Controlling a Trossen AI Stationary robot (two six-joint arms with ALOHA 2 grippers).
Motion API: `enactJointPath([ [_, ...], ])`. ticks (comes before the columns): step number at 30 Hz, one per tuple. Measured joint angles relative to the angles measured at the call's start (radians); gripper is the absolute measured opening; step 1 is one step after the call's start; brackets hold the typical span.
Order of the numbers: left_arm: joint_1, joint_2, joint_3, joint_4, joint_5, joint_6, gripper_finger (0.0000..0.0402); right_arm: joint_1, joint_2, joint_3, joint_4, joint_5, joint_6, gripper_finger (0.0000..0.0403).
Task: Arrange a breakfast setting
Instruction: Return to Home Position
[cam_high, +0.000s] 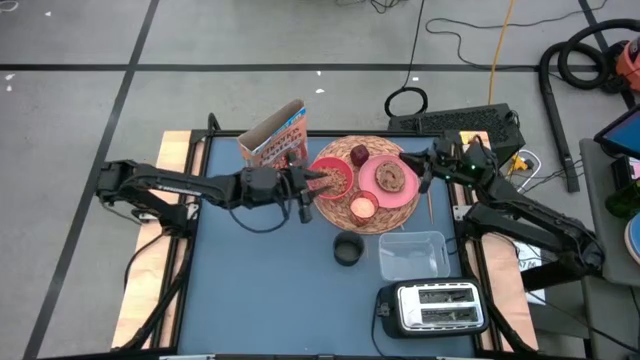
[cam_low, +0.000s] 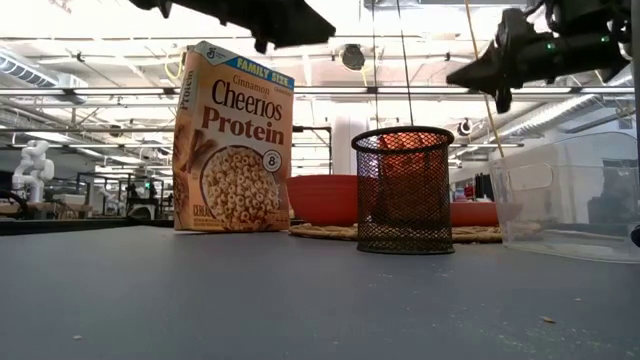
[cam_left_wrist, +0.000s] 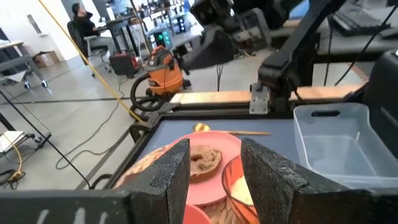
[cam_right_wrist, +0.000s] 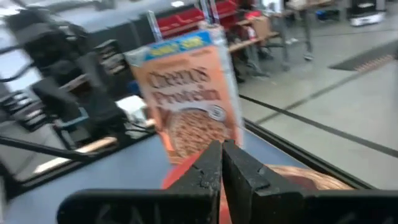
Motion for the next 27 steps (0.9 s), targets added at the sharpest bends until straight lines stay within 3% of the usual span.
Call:
enactJointPath([
  [11,-0.022,-0.254,0.000,-0.334,-0.006,-0.070,0.0149,0.225,0.021,0.000,0.099,0.007,0.049,0.0003],
  [19,-0.066,-0.472,0.000,-0.542,-0.012,-0.116,0.0149,0.428,0.043,-0.013,0.126,0.187,0.045,0.0001],
  [27,-0.091,-0.699,0.000,-0.695,-0.023,-0.082,0.0149,0.600,0.108,-0.022,0.250,0.217,0.041,0.0001],
])
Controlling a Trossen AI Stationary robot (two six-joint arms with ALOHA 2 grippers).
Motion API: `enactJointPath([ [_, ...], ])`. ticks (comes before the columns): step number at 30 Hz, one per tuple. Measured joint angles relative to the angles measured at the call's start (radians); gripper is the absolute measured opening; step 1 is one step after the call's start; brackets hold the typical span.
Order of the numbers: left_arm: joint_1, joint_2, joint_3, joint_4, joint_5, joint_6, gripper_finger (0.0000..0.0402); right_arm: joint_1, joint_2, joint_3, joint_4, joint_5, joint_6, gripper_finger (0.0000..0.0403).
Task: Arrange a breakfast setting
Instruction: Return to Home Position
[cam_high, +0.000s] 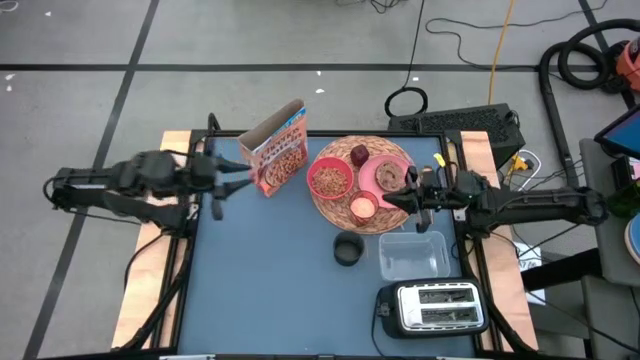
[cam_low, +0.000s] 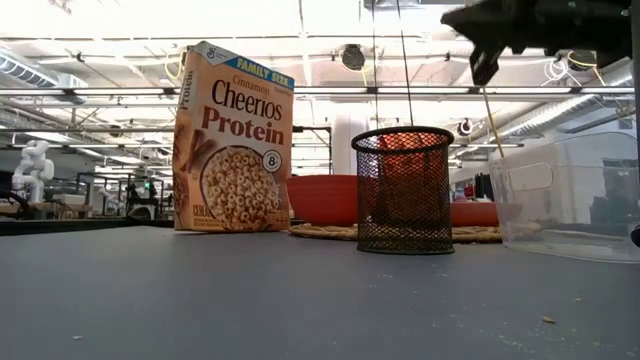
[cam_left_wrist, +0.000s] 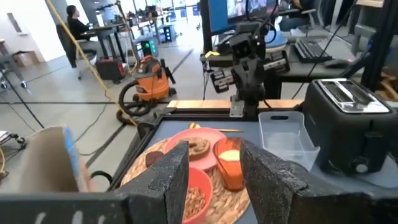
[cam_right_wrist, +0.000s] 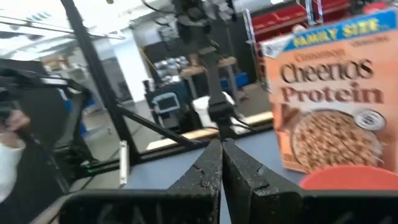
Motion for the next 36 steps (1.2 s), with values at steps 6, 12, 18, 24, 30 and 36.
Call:
enactJointPath([
  [6,-0.001,-0.171,-0.066,-0.087,0.000,-0.034,0.0149,0.046,-0.038,0.000,0.035,0.000,-0.011,0.0001],
  [12,-0.001,-0.378,-0.265,-0.009,0.000,-0.035,0.0149,0.055,-0.103,0.000,0.015,-0.002,-0.011,0.0000],
  [18,-0.001,-0.560,-0.426,0.042,-0.009,-0.034,0.0149,0.055,-0.170,0.000,-0.044,-0.003,0.032,0.0000],
  [24,-0.001,-0.700,-0.500,0.040,-0.013,-0.034,0.0149,0.055,-0.268,0.000,-0.131,-0.003,0.035,0.0000],
  [30,0.000,-0.722,-0.520,0.034,-0.013,-0.034,0.0149,0.055,-0.371,0.000,-0.194,-0.003,0.034,0.0000],
  [36,0.000,-0.719,-0.544,0.040,-0.013,-0.036,0.0149,0.054,-0.470,0.000,-0.239,-0.003,0.029,0.0000],
])
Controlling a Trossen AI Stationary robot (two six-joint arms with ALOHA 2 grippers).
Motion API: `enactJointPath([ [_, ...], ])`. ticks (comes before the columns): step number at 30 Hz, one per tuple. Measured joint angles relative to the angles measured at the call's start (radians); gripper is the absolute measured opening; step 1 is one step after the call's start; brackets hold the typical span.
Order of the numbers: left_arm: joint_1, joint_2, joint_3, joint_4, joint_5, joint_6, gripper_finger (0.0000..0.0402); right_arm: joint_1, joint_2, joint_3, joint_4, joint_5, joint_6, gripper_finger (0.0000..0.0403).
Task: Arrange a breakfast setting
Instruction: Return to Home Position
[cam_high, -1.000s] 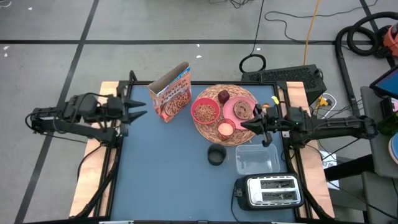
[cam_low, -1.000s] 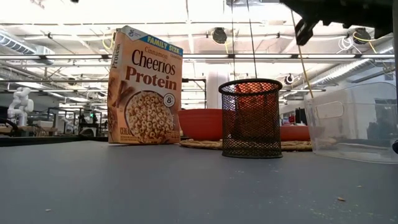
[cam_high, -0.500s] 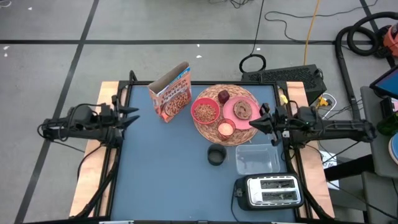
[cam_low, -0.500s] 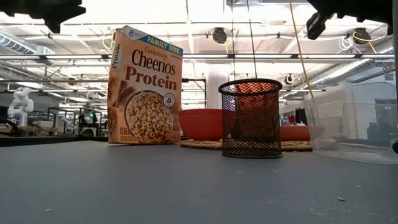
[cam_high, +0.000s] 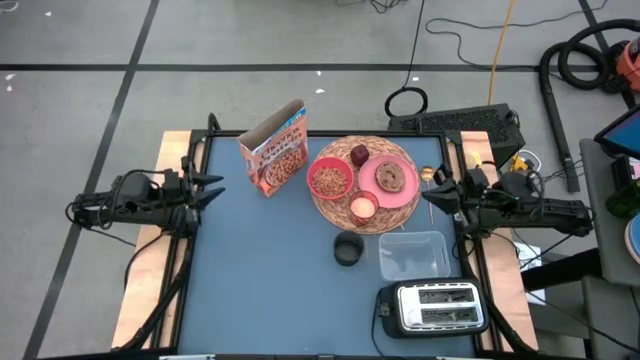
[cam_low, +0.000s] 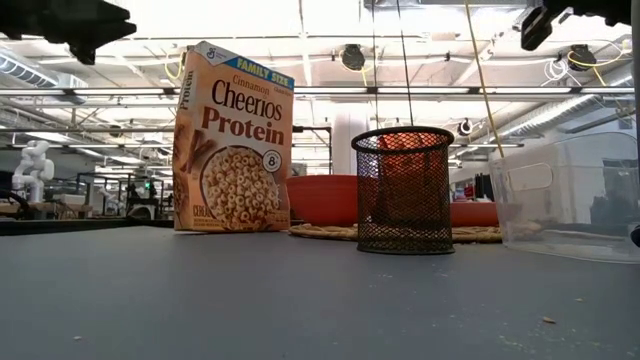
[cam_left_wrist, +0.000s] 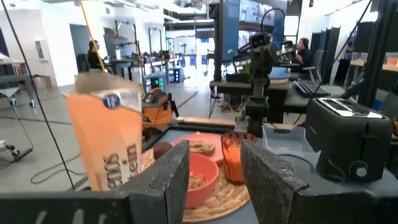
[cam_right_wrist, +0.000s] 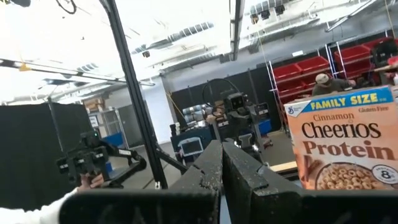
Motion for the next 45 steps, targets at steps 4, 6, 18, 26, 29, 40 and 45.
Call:
enactJointPath([
  [4,0.000,0.000,-0.040,0.015,0.000,-0.024,0.0149,0.000,-0.065,0.000,-0.073,0.001,-0.037,0.0000],
  [6,0.000,0.000,-0.076,0.057,0.000,-0.027,0.0149,0.000,-0.095,0.000,-0.108,0.002,-0.045,0.0000],
  [18,0.000,0.001,-0.294,0.321,0.000,0.006,0.0149,0.000,-0.180,0.023,-0.224,0.001,-0.071,0.0000],
  [26,0.000,0.001,-0.400,0.463,0.001,0.003,0.0149,0.000,-0.184,0.078,-0.374,0.001,-0.122,0.0000],
  [29,0.000,0.002,-0.400,0.461,0.000,-0.010,0.0149,0.000,-0.183,0.078,-0.396,0.001,-0.149,0.0000],
  [40,0.000,0.002,-0.400,0.460,0.000,-0.017,0.0149,0.000,-0.183,-0.024,-0.391,0.003,-0.158,0.0000],
  [45,0.000,0.002,-0.400,0.459,0.000,-0.018,0.0149,-0.001,-0.183,-0.111,-0.313,0.004,-0.158,0.0000],
])
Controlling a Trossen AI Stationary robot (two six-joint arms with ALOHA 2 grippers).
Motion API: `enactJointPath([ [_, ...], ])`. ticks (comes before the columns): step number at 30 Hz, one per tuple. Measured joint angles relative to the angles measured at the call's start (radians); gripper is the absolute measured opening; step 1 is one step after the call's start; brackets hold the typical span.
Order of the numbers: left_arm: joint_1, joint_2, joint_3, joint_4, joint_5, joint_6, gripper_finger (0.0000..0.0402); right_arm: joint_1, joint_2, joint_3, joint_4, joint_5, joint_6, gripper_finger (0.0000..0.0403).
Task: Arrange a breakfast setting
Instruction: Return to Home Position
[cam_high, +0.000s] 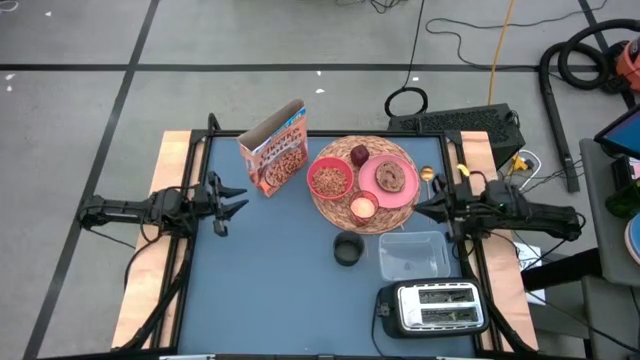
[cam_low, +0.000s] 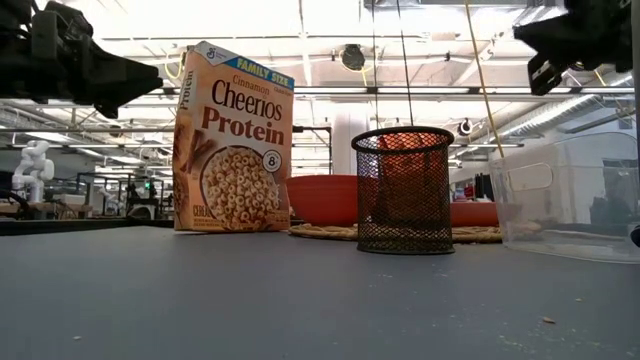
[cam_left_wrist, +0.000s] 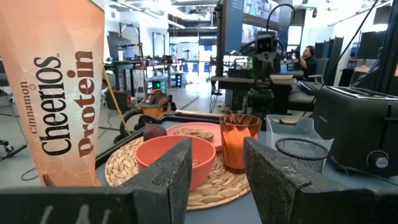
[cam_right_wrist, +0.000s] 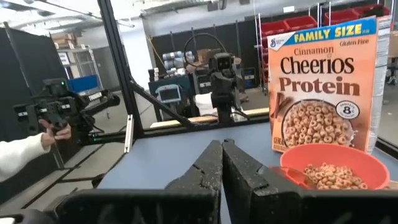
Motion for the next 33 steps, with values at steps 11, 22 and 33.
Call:
enactJointPath([
  [11,0.000,0.000,0.000,-0.001,0.000,-0.002,0.0149,0.000,0.000,-0.136,0.170,0.000,0.000,0.0000],
  [22,0.000,0.000,0.000,-0.002,0.000,-0.002,0.0149,0.000,0.000,-0.203,0.208,0.001,0.000,0.0000],
  [33,0.000,0.000,0.001,-0.002,0.000,-0.001,0.0149,0.000,0.000,-0.231,0.228,0.001,-0.058,0.0000],
])
